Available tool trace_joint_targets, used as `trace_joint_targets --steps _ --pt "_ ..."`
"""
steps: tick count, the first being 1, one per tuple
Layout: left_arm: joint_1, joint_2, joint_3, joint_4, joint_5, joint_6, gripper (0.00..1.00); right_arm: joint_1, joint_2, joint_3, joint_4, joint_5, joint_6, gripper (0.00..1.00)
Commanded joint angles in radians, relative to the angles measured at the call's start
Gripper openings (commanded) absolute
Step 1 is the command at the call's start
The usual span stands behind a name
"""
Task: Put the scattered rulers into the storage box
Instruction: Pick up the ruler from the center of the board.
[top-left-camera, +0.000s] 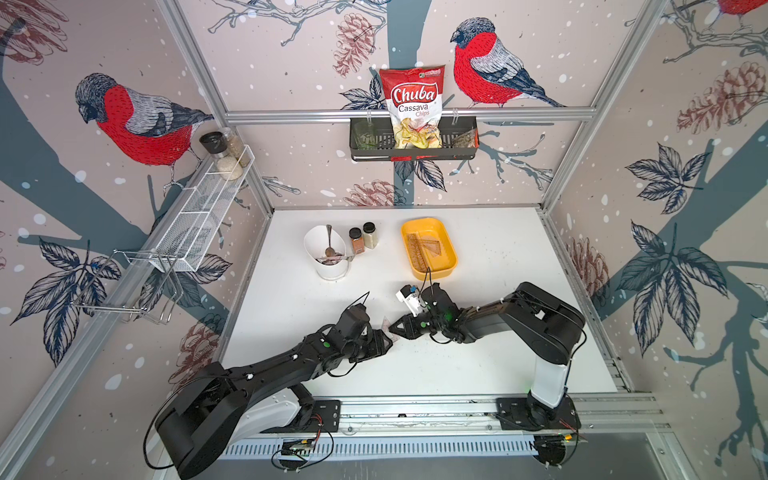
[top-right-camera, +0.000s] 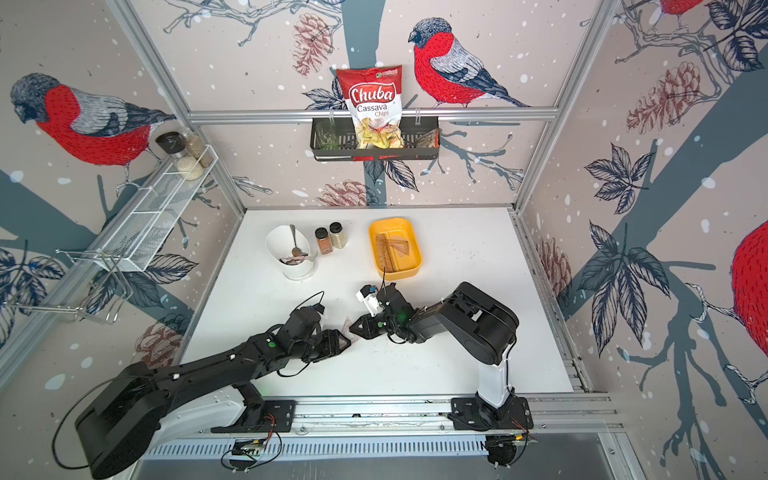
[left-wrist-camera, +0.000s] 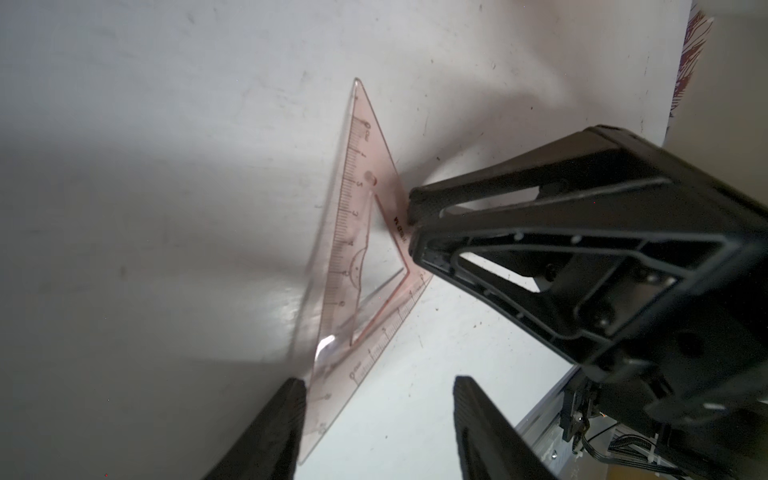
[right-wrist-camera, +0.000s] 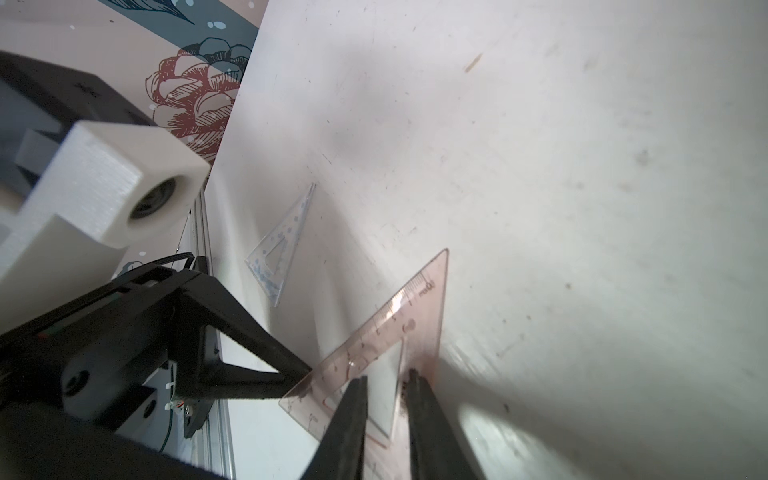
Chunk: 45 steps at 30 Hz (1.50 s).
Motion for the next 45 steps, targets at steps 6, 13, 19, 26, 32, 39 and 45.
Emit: trace_joint_targets --steps 6,13,19,26,32,39,45 --pt "0.005 0.065 -0.012 -0.150 -0.039 -0.004 0.25 0.002 -0.003 -0.024 -0.076 0.012 0.001 0.25" --pt "0.012 0.025 -0.007 -0.161 -0.062 0.000 0.04 0.003 -0.019 -0.023 -0.084 0.011 0.000 0.25" --pt "0.021 -0.039 0.000 -0.188 -0.080 0.010 0.00 -0.022 -0.097 -0.008 -0.119 -0.001 -0.007 0.27" --pt "0.033 -0.151 0.047 -0.224 -0.068 0.026 0.00 -0.064 -0.220 0.024 -0.214 -0.018 -0.040 0.30" --pt "0.104 -0.233 0.114 -0.184 0.018 0.067 0.00 -0.090 -0.302 0.026 -0.244 -0.050 -0.036 0.33" --pt "0.200 -0.197 0.161 -0.045 0.200 0.092 0.00 -0.135 -0.338 0.000 -0.118 -0.142 0.084 0.46" --pt "0.265 -0.157 0.194 0.060 0.311 0.081 0.00 -0.201 -0.313 -0.011 0.028 -0.214 0.217 0.53"
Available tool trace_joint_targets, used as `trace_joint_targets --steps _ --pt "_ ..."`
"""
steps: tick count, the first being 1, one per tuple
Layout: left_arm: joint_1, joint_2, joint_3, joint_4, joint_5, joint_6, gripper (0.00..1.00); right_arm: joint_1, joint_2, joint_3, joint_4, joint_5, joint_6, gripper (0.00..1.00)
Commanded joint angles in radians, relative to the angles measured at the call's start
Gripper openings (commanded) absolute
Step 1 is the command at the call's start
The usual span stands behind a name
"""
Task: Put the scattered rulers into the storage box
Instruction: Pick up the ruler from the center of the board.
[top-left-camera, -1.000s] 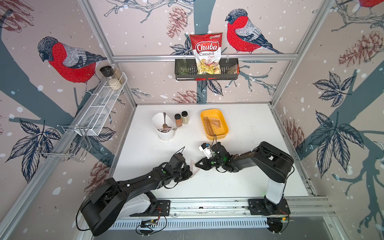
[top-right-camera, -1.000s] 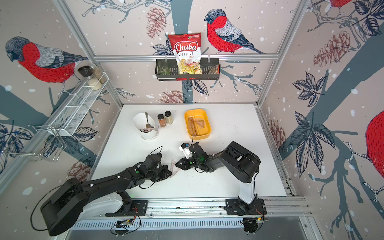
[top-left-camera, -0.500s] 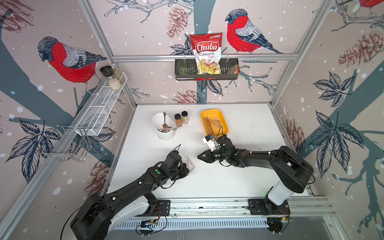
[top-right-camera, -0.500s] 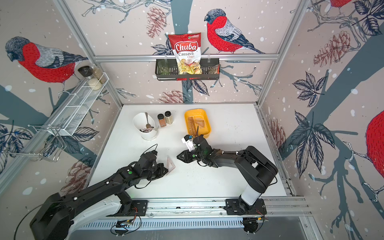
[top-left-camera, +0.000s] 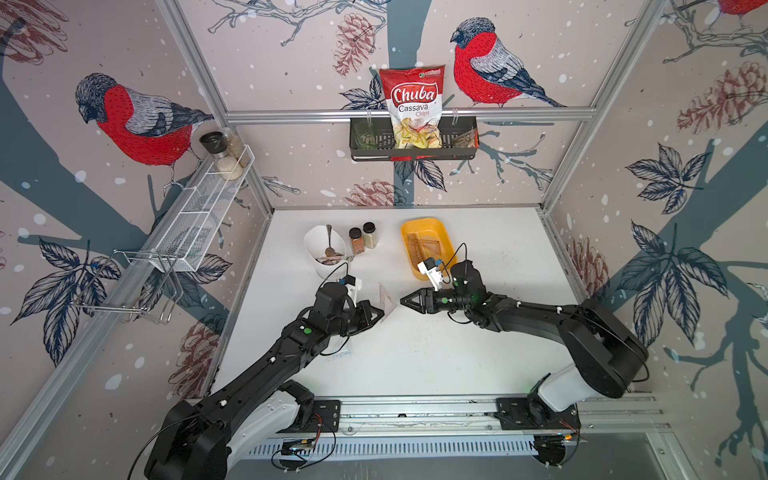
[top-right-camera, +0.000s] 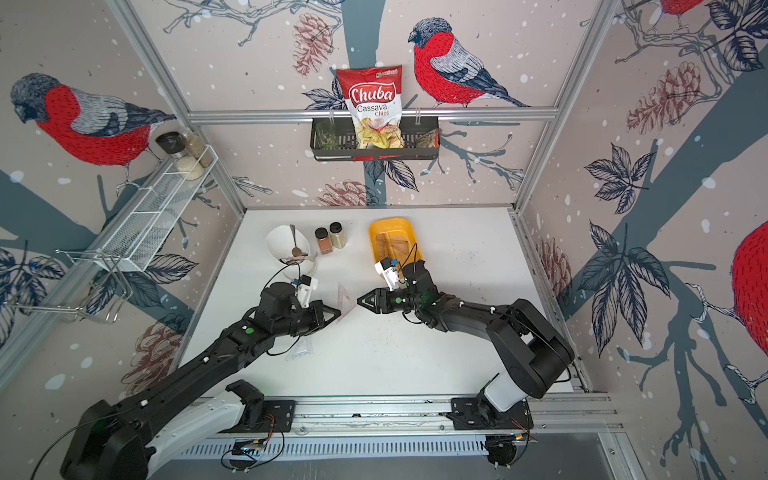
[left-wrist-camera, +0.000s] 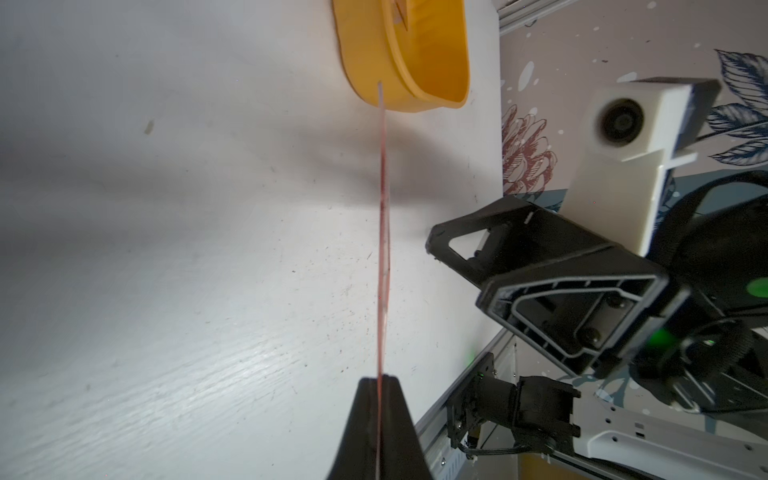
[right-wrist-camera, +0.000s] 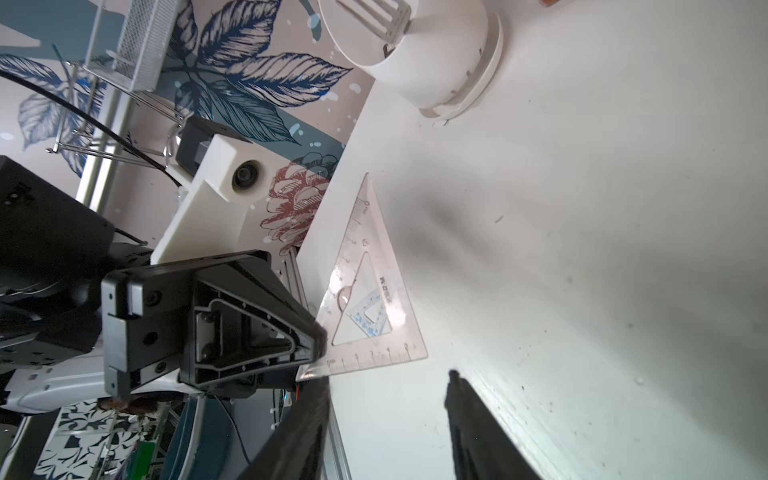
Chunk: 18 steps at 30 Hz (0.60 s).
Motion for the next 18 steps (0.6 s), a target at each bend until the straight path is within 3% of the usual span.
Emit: trace_joint_targets --steps 1,4,9,14,18 --pt "0.029 0.017 0.020 0.113 0.102 0.008 0.00 -0.021 0.019 0.000 0.130 -0.062 0.106 0.54" --pt "0.059 0.040 0.025 0.170 0.164 -0.008 0.00 -0.032 0.047 0.012 0.169 -0.082 0.144 0.60" --pt "0.088 0.065 0.030 0.230 0.216 -0.026 0.00 -0.030 0.095 0.042 0.261 -0.114 0.219 0.61" --pt "0.097 0.069 0.026 0.242 0.226 -0.029 0.00 -0.012 0.136 0.087 0.309 -0.122 0.251 0.57" --pt "0.107 0.056 0.018 0.242 0.224 -0.032 0.00 -0.006 0.166 0.111 0.374 -0.143 0.300 0.47"
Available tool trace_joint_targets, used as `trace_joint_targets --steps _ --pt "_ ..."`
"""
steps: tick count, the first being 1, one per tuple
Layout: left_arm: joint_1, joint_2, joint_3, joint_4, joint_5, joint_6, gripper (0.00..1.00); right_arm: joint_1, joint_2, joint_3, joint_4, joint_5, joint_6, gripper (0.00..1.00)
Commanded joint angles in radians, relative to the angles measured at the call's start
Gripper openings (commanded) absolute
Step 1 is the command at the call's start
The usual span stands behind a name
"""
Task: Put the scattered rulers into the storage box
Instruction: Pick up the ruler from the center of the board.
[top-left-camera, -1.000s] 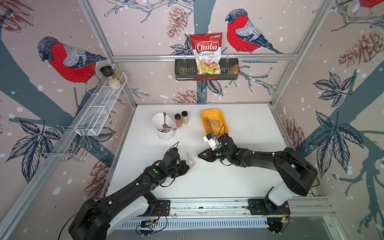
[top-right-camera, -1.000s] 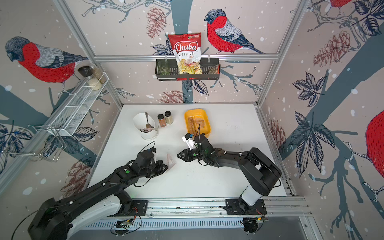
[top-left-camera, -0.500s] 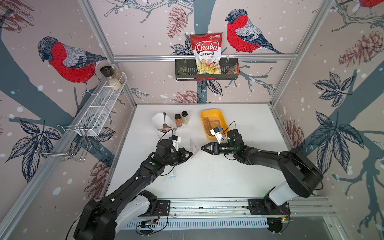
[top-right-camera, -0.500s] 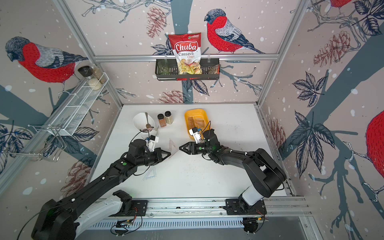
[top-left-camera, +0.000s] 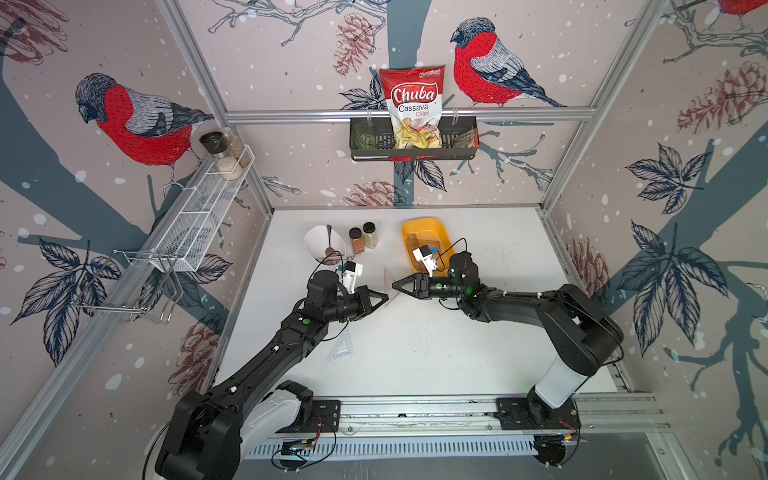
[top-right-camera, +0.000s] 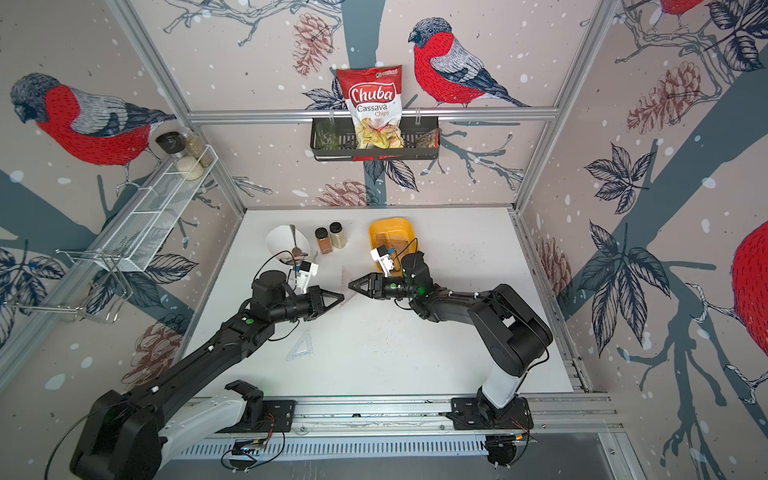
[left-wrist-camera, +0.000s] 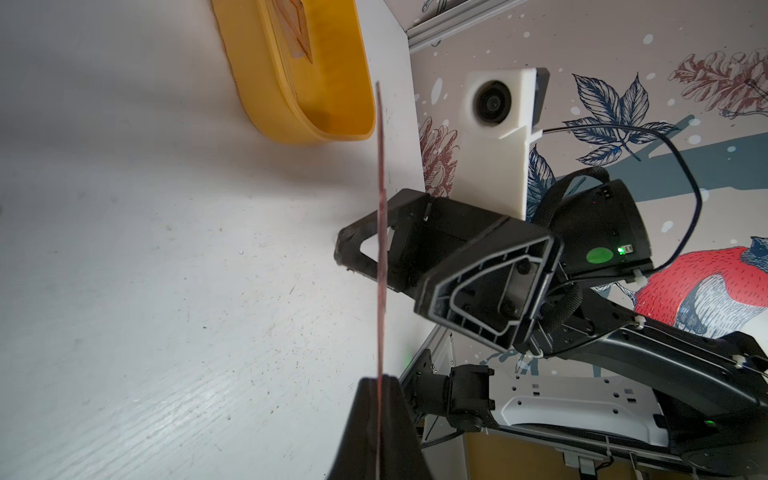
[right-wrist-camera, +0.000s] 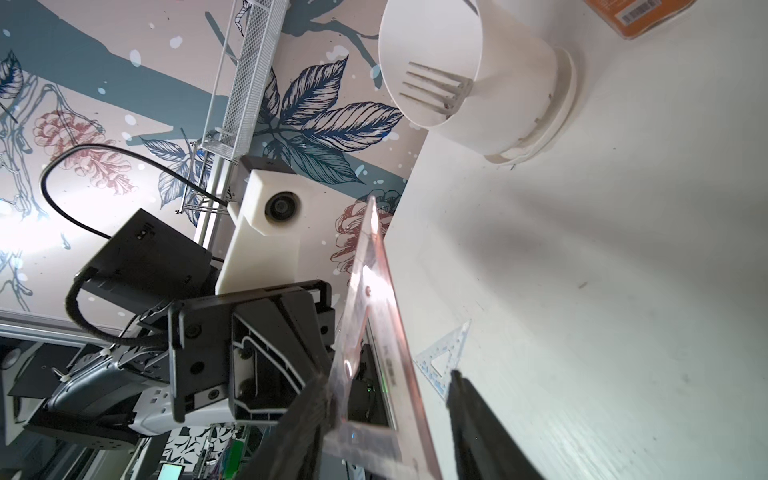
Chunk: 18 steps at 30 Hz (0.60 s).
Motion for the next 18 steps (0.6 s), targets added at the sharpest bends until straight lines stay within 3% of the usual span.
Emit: trace_joint_targets --steps 1,10,14,15,17,18 --pt "0.009 -0.011 -0.004 0.042 0.014 -0.004 0.00 0.007 0.013 0.013 0.115 -0.032 0.066 0.43" --pt "0.016 -0.006 -0.005 0.016 0.011 0.017 0.00 0.010 -0.006 0.040 0.050 0.000 0.039 0.01" --pt "0.016 0.004 0.031 -0.067 -0.023 0.073 0.00 0.009 -0.010 0.106 -0.128 0.023 -0.060 0.00" --pt "0.016 0.008 0.045 -0.099 -0.041 0.095 0.06 0.006 -0.009 0.127 -0.182 0.030 -0.095 0.00" --pt "0.016 0.020 0.087 -0.179 -0.094 0.153 0.38 -0.010 0.007 0.197 -0.369 0.053 -0.216 0.00" --pt "0.016 0.026 0.111 -0.220 -0.123 0.180 0.49 -0.021 0.016 0.229 -0.444 0.067 -0.270 0.00"
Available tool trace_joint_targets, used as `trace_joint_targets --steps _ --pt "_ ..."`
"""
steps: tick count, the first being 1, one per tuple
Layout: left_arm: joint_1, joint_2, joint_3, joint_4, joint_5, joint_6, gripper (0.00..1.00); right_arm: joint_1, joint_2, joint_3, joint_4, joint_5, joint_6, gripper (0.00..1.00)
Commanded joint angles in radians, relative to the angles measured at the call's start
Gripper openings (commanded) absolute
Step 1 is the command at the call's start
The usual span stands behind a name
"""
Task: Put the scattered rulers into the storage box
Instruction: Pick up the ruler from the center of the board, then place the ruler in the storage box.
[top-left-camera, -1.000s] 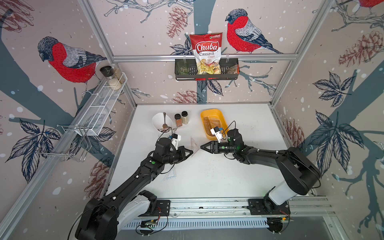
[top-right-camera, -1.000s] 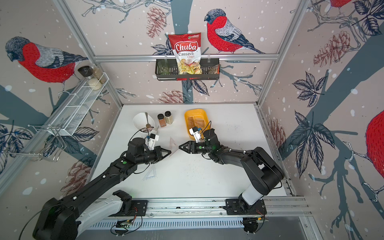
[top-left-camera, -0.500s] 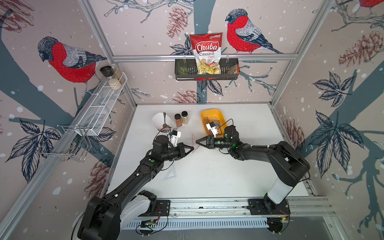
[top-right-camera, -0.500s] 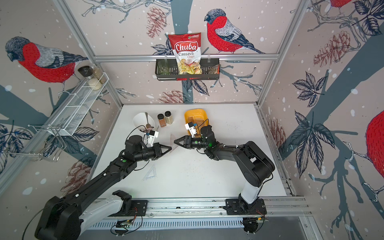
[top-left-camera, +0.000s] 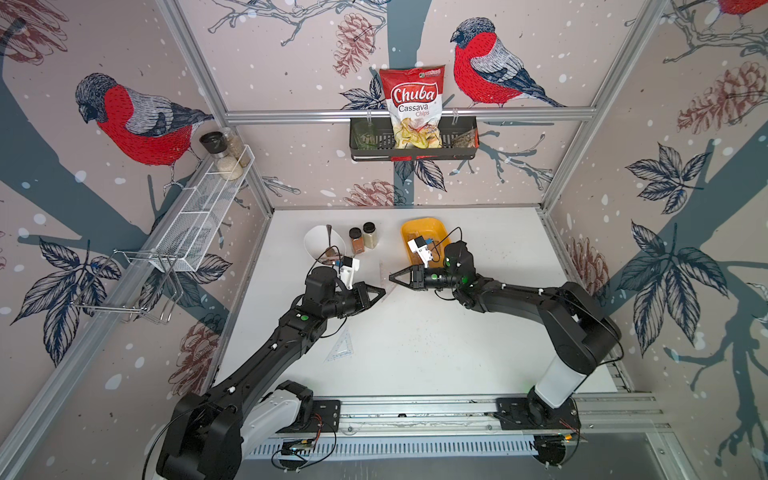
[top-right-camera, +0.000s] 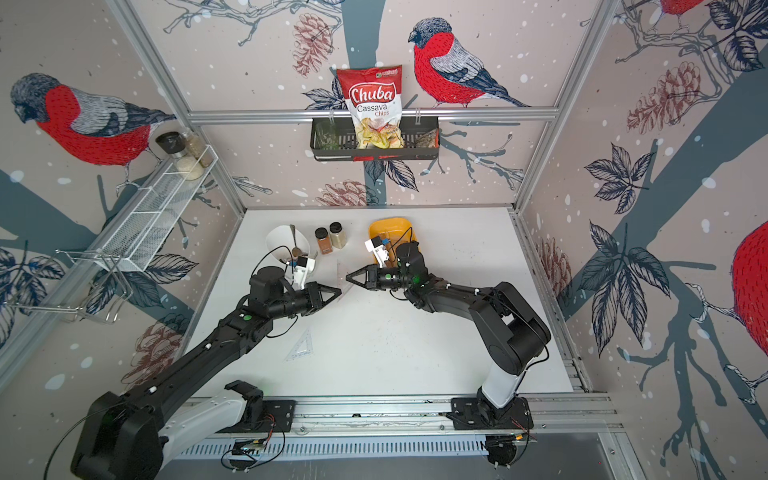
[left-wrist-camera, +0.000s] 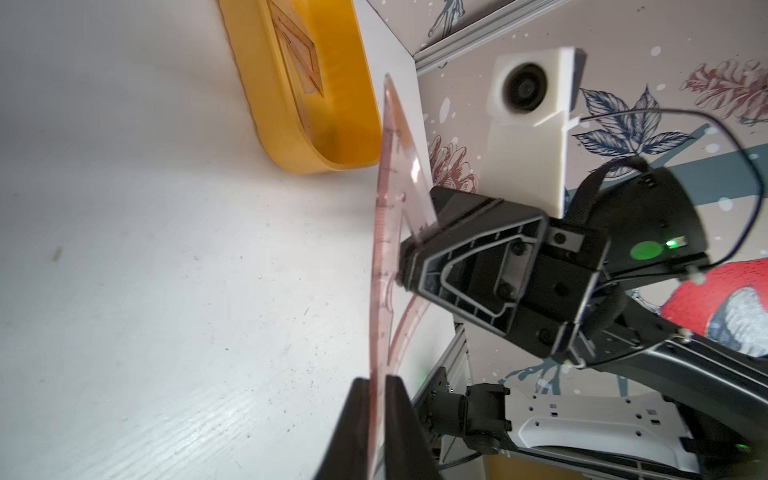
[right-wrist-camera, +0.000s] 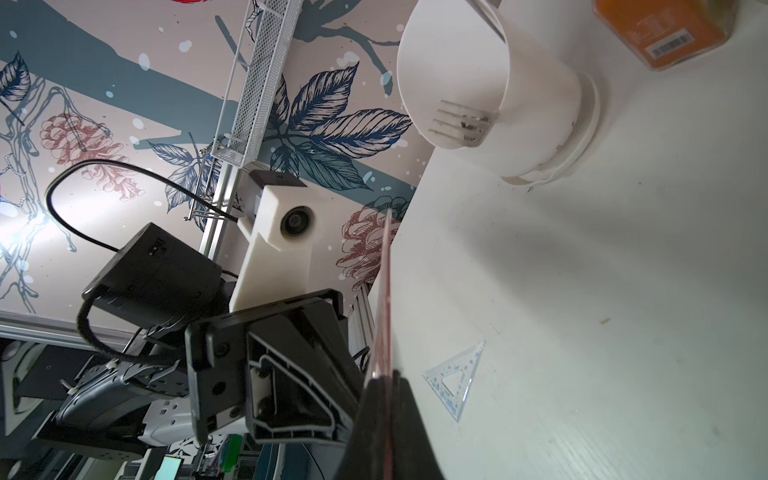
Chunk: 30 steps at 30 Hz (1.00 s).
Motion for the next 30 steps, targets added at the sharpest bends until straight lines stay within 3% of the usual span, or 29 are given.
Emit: trace_joint_targets --steps 1,4,8,15,22,30 --pt "0.003 0.017 0.067 -0.164 -0.097 0.130 0.57 -0.033 0.024 0.096 -0.318 0.073 -0.242 0.00" --pt "0.003 0.043 0.139 -0.262 -0.193 0.207 0.65 -0.098 0.060 0.186 -0.491 0.123 -0.380 0.00" --pt "0.003 0.086 0.216 -0.341 -0.315 0.277 0.69 -0.195 0.117 0.308 -0.651 0.203 -0.526 0.00" --pt "0.003 0.169 0.277 -0.369 -0.433 0.327 0.72 -0.302 0.267 0.526 -0.787 0.276 -0.643 0.00" --pt "0.004 0.218 0.303 -0.365 -0.475 0.347 0.73 -0.310 0.440 0.750 -0.963 0.260 -0.734 0.00" --pt "0.006 0.243 0.308 -0.363 -0.482 0.352 0.74 -0.284 0.492 0.781 -0.995 0.231 -0.749 0.01"
